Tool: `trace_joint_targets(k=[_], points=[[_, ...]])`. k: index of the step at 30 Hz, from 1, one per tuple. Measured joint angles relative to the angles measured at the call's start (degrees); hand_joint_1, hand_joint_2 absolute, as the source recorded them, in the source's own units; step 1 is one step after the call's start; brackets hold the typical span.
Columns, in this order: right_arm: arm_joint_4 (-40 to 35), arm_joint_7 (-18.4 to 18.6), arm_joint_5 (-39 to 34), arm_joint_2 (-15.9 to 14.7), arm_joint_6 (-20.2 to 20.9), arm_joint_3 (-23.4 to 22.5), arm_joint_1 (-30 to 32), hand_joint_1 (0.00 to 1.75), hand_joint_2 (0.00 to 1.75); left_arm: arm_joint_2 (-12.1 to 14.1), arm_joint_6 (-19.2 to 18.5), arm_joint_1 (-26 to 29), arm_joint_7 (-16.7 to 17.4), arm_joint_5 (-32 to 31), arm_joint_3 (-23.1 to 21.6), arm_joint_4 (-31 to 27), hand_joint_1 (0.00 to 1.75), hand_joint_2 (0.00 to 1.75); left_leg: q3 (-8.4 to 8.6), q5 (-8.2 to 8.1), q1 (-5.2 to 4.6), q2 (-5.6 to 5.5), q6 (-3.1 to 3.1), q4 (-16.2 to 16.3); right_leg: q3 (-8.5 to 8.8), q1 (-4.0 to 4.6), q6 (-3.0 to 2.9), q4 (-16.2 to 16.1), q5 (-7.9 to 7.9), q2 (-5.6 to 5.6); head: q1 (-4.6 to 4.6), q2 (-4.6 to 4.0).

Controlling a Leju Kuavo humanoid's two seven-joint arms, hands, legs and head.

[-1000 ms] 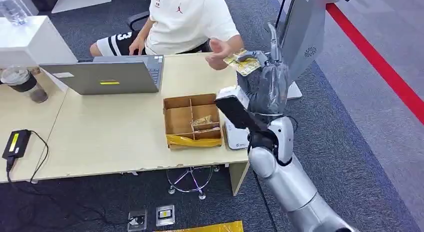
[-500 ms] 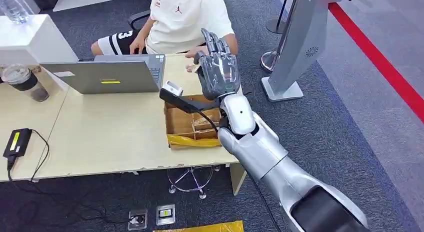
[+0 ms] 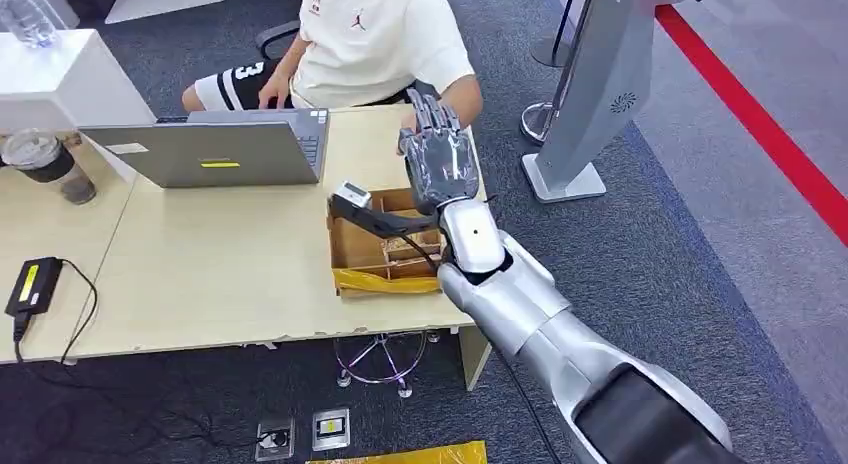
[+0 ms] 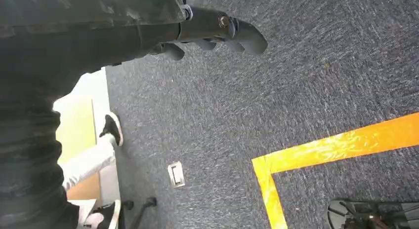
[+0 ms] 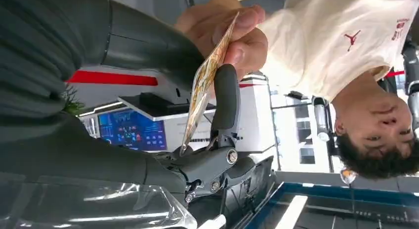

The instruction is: Pass the card to the sensor for recognition and then transmit it.

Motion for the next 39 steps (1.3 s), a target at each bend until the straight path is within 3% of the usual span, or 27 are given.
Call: trace_joint_targets(k=[3,4,9,12,14,20,30,34,39], points=[[0.8,0.2,0.2,0.0,-0.1,0.1,-0.1,1.75,1.75,0.0,0.0,0.0,0.3,0.0,-0.1,0.0,0.0,1.75,0.0,0.0,0.0,0.01,0.0,0.0,-0.01,0.0,0.0,0.0,0.0,0.02,0.0,0.0],[1.1,0.2,0.4,0.0,-0.2,0.1,-0.1,0.0,1.75,0.0,0.1,0.0,0.5,0.0,-0.1,0.0,0.0,1.75,0.0,-0.01,0.0,0.02,-0.01,0.0,-0.01,0.0,0.0,0.0,0.0,0.03,-0.02,0.0],[2.1,0.3,0.1,0.0,-2.6,0.2,-0.2,0.0,1.75,0.0,0.6,0.0,1.4,0.1,-0.1,0.0,0.0,1.75,0.01,-0.01,0.0,0.06,-0.01,0.0,-0.03,0.0,0.0,0.0,0.0,0.06,-0.02,0.0],[2.2,-1.6,-3.1,-0.1,-5.8,-0.5,0.0,0.0,1.75,0.0,1.0,0.1,1.4,0.6,-0.1,0.0,0.0,1.75,0.04,-0.01,0.0,0.11,-0.01,0.0,-0.03,0.0,0.0,0.0,0.0,0.1,0.0,0.0],[1.6,-3.3,-4.4,-0.2,-5.8,-1.0,0.4,0.0,1.75,0.0,1.1,0.1,1.7,0.9,-0.1,0.0,0.0,1.75,0.07,-0.01,0.0,0.14,-0.01,0.0,-0.02,0.0,0.0,0.0,0.01,0.15,0.0,0.0],[-10.3,-5.1,-3.9,-2.1,3.4,-1.4,4.9,0.0,1.75,0.0,1.2,0.4,2.7,1.9,-0.1,0.0,0.0,1.75,0.05,-0.02,0.0,0.23,-0.02,0.0,-0.09,0.0,0.0,0.0,0.01,0.24,-0.02,0.0],[-33.2,-7.6,-5.2,-6.7,11.6,1.0,12.8,0.0,1.75,-0.3,4.1,0.6,4.3,4.0,0.2,0.0,0.0,1.75,0.08,-0.05,0.0,0.37,-0.06,0.0,-0.1,0.0,0.0,0.0,0.01,0.29,0.0,0.0],[-37.9,-8.3,-2.8,-7.7,14.2,4.2,15.1,0.0,1.75,-0.5,4.8,0.6,4.6,4.3,0.3,0.0,0.0,1.75,0.06,-0.05,0.01,0.36,-0.06,0.0,-0.09,0.0,0.0,0.0,0.01,0.28,-0.02,0.0],[-37.4,-7.5,-0.1,-8.3,13.4,9.4,16.3,0.0,1.75,-0.7,5.6,0.6,4.4,3.7,0.3,0.0,0.0,1.75,0.05,-0.05,0.01,0.35,-0.06,0.0,-0.08,0.01,0.0,0.0,0.01,0.28,-0.02,0.0]])
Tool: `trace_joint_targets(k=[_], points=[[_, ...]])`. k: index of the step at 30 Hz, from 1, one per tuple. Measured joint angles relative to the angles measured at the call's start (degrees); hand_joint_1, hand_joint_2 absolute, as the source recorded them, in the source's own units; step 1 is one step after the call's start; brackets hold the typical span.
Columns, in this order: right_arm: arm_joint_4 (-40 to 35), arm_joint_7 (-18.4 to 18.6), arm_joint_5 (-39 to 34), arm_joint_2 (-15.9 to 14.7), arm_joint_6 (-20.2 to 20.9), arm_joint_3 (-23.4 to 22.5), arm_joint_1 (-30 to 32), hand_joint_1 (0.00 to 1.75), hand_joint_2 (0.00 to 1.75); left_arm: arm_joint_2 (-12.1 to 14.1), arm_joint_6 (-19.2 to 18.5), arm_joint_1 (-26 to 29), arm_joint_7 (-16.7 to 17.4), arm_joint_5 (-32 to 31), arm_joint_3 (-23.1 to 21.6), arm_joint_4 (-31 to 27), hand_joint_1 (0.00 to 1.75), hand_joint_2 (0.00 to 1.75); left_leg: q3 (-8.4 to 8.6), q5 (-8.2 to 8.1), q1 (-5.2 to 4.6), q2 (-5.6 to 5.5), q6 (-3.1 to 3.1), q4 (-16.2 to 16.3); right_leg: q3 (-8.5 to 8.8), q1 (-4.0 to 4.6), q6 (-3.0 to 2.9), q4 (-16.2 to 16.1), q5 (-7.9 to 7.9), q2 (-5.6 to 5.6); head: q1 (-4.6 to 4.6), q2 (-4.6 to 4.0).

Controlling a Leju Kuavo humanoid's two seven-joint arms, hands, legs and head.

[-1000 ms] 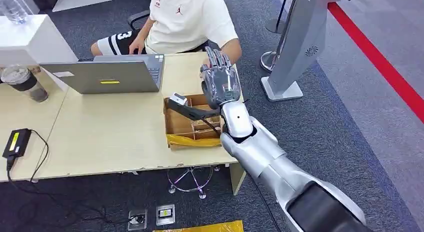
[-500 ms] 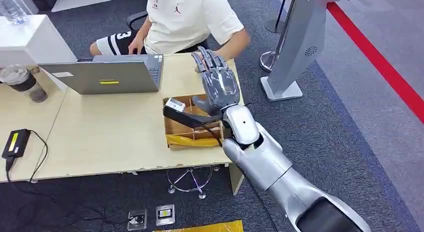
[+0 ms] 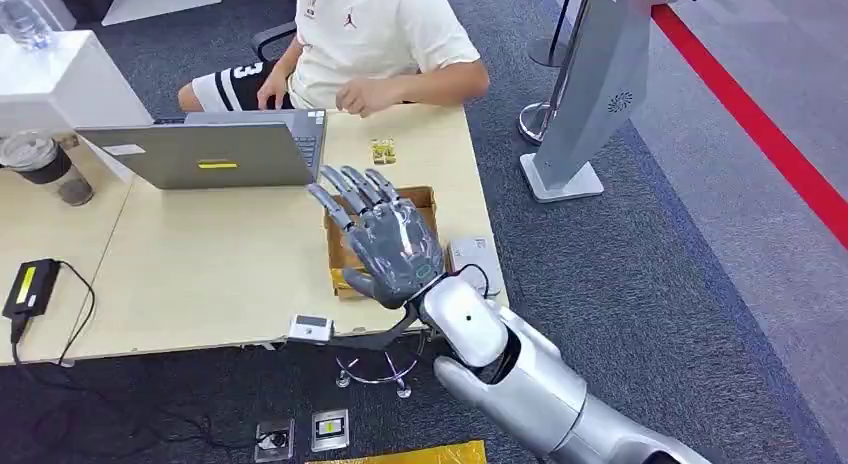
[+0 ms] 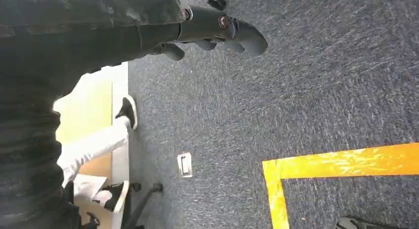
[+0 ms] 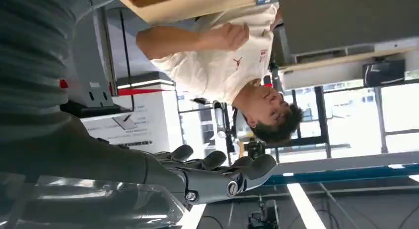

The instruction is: Pass the card to the sensor for recognition and then transmit it.

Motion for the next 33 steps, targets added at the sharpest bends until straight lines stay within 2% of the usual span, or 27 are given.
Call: trace_joint_targets(k=[7,19,24,33], points=[[9.7,0.3,-1.9,0.5,-3.4,3.1,-0.3,0.0,1.75,0.0,0.7,-0.1,-1.2,-0.7,0.0,0.0,0.0,1.75,-0.02,0.0,-0.01,-0.1,0.0,0.0,0.03,-0.01,0.0,0.0,0.0,-0.04,0.0,0.0],[26.2,1.9,-2.4,4.2,-4.6,4.9,-2.2,0.0,1.75,0.1,0.8,-0.1,-1.6,-1.1,0.0,0.0,0.0,1.75,-0.02,0.0,0.0,-0.1,0.0,0.0,0.01,0.0,0.0,0.0,0.0,-0.03,0.0,0.0],[31.2,2.5,-2.4,5.4,-5.4,4.9,-3.1,0.0,1.75,0.1,0.8,-0.1,-1.6,-1.0,0.0,0.0,0.0,1.75,-0.02,0.01,-0.01,-0.1,0.0,0.0,0.01,0.0,0.0,0.0,0.0,-0.03,0.02,0.0],[36.0,3.8,-2.4,5.8,-6.2,4.4,-4.3,0.0,1.75,0.1,0.7,-0.1,-1.3,-1.0,0.0,0.0,0.0,1.75,-0.01,0.01,-0.01,-0.1,0.0,0.0,0.01,-0.01,0.0,0.0,0.0,-0.02,0.0,0.0]])
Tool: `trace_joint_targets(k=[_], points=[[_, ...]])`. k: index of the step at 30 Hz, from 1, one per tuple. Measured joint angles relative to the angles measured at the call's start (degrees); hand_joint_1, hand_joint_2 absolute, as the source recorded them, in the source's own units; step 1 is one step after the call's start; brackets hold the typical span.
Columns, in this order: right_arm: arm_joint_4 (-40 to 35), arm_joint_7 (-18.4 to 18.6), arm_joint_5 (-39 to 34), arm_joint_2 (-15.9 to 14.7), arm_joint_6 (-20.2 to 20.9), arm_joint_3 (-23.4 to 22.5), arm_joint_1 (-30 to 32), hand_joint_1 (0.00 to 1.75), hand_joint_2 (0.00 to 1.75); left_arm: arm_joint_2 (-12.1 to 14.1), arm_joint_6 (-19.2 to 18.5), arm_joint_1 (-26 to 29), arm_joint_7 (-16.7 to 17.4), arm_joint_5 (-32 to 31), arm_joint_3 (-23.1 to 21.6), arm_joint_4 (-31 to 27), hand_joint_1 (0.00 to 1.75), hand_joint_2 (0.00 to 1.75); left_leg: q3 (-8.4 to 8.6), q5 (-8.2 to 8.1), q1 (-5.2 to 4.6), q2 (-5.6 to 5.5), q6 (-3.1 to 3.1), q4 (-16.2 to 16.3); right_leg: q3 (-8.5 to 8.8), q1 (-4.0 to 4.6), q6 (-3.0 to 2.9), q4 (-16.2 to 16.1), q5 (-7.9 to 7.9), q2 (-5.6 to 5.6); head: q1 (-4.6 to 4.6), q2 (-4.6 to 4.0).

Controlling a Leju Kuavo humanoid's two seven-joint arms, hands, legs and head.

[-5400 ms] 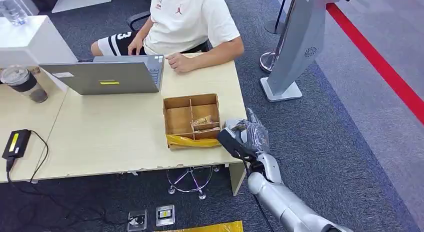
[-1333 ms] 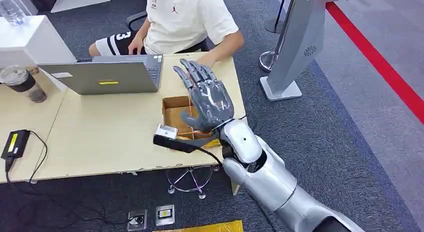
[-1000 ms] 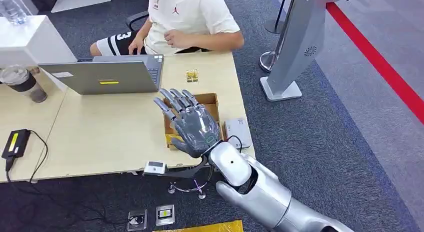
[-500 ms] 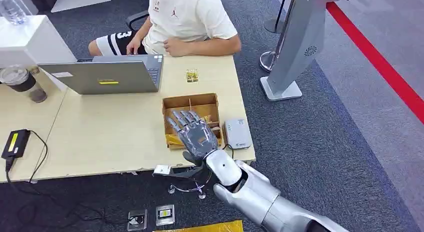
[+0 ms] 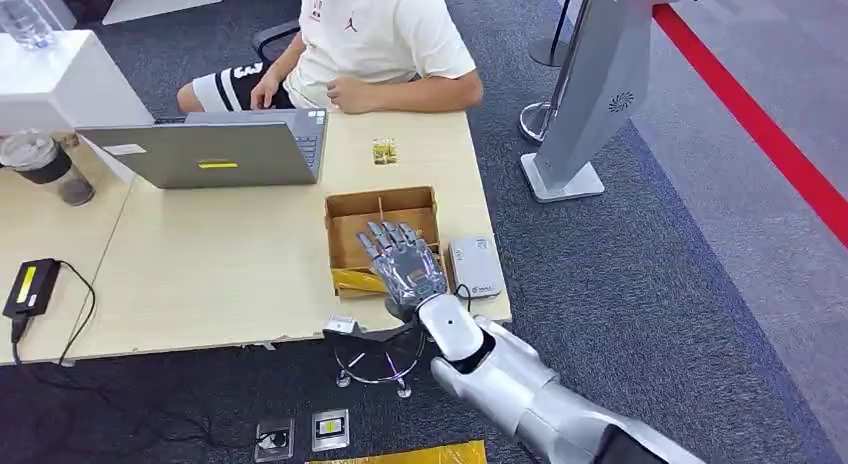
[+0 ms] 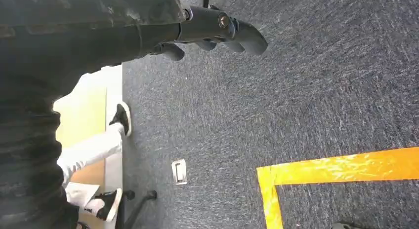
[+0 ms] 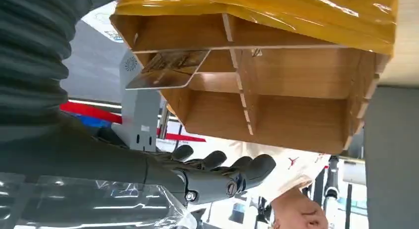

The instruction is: Pass the card to the sensor for recognition and then transmit it.

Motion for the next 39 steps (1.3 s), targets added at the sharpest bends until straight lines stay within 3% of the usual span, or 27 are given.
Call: trace_joint_targets(k=[18,24,29,39], points=[[1.7,1.1,0.5,-0.9,1.0,-2.9,-0.6,0.03,1.75,0.2,-0.6,0.0,0.2,-0.2,0.0,0.0,0.0,1.75,0.01,0.0,0.0,0.01,0.0,0.0,0.0,0.0,0.0,0.0,0.0,0.01,0.0,0.0],[1.7,1.3,0.4,-1.1,1.4,-3.4,-0.7,0.24,1.75,0.2,-0.5,0.0,0.2,-0.2,0.0,0.0,0.0,1.75,0.01,0.0,0.0,0.01,0.0,0.0,0.0,0.0,0.0,0.0,0.0,0.01,0.0,0.0],[1.7,1.5,0.4,-1.4,1.8,-3.9,-0.7,1.08,1.75,0.2,-0.5,0.1,0.2,-0.2,0.0,0.0,0.0,1.75,0.02,0.0,0.0,0.01,0.0,0.0,0.0,0.0,0.0,0.0,0.0,0.01,0.0,0.0],[1.7,1.4,0.4,-1.5,2.9,-4.7,-0.6,1.08,1.75,0.2,-0.3,0.1,0.5,0.0,0.0,0.0,0.0,1.75,0.01,0.0,0.0,0.02,0.0,0.0,-0.01,0.0,0.0,0.0,0.0,0.02,0.0,0.0]])
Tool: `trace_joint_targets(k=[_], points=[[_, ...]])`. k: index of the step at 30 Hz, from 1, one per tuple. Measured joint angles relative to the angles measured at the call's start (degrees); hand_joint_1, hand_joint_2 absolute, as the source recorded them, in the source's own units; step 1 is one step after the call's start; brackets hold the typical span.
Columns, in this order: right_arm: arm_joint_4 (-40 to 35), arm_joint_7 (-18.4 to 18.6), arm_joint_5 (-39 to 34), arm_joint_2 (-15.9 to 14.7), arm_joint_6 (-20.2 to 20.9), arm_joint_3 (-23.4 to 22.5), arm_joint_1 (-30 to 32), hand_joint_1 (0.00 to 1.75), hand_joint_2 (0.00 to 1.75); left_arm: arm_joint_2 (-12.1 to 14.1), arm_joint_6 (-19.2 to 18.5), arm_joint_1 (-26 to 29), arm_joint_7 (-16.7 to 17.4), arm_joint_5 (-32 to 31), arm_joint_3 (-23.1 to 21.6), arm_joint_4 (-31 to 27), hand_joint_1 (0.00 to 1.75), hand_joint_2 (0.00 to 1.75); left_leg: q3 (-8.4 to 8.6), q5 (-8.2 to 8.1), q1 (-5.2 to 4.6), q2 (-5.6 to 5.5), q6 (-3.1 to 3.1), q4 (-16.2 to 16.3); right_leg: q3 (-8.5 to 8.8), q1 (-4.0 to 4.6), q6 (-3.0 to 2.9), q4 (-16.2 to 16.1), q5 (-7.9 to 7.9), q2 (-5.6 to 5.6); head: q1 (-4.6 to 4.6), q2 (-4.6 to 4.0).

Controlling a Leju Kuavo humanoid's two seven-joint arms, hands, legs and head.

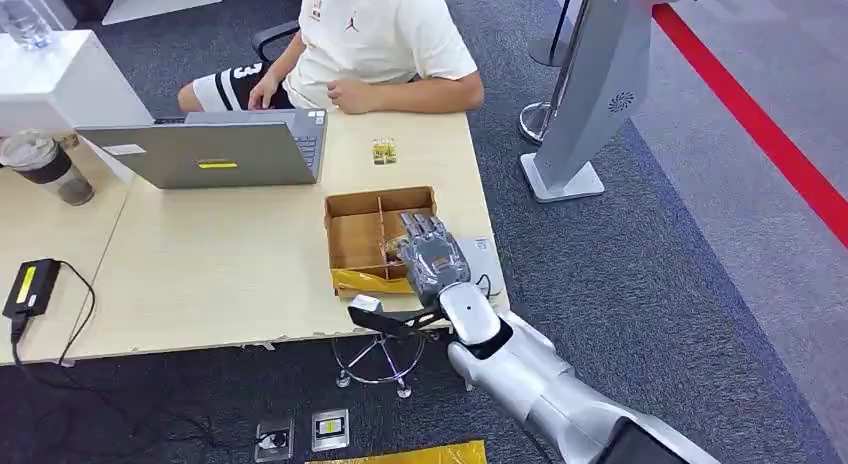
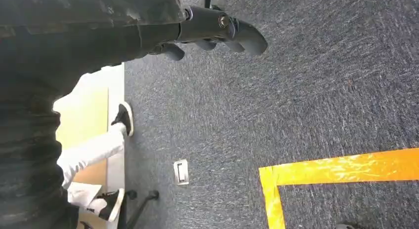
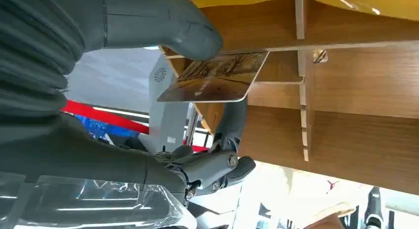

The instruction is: Pass the card to the sensor for recognition and then transmit it.

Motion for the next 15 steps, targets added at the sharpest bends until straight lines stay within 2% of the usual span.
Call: trace_joint_targets(k=[5,10,11,13,15], points=[[0.0,0.0,0.0,0.0,0.0,0.0,0.0,1.08,1.75,0.0,0.0,0.0,0.0,0.0,0.0,0.0,0.0,1.75,0.0,0.0,0.0,0.0,0.0,0.0,0.0,0.0,0.0,0.0,0.0,0.0,0.0,0.0],[0.0,0.0,0.0,0.0,0.0,0.0,0.0,1.33,1.75,0.0,0.0,0.0,0.0,0.0,0.0,0.0,0.0,1.75,0.0,0.0,0.0,0.0,0.0,0.0,0.01,0.0,0.0,0.0,0.0,0.0,0.0,0.0],[0.0,0.0,0.0,0.0,0.0,0.0,0.0,1.27,1.75,0.0,0.0,0.0,0.0,0.0,0.0,0.0,0.0,1.75,0.0,0.0,0.0,0.0,0.0,0.0,0.01,0.0,0.0,0.0,0.0,0.0,0.0,0.0],[0.0,0.0,0.0,0.0,0.0,-0.1,0.0,1.31,1.75,0.0,0.0,0.0,0.0,0.0,0.0,0.0,0.0,1.75,0.0,0.0,0.0,0.0,0.0,0.0,0.01,0.0,0.0,0.0,0.0,0.0,0.0,0.0],[0.0,0.0,0.0,0.0,0.0,-0.1,0.0,1.24,1.75,0.0,0.2,0.0,0.0,0.0,0.0,0.0,0.0,1.75,0.0,0.0,0.0,0.01,0.0,0.0,0.0,0.0,0.0,0.0,0.0,0.0,0.0,0.0]])
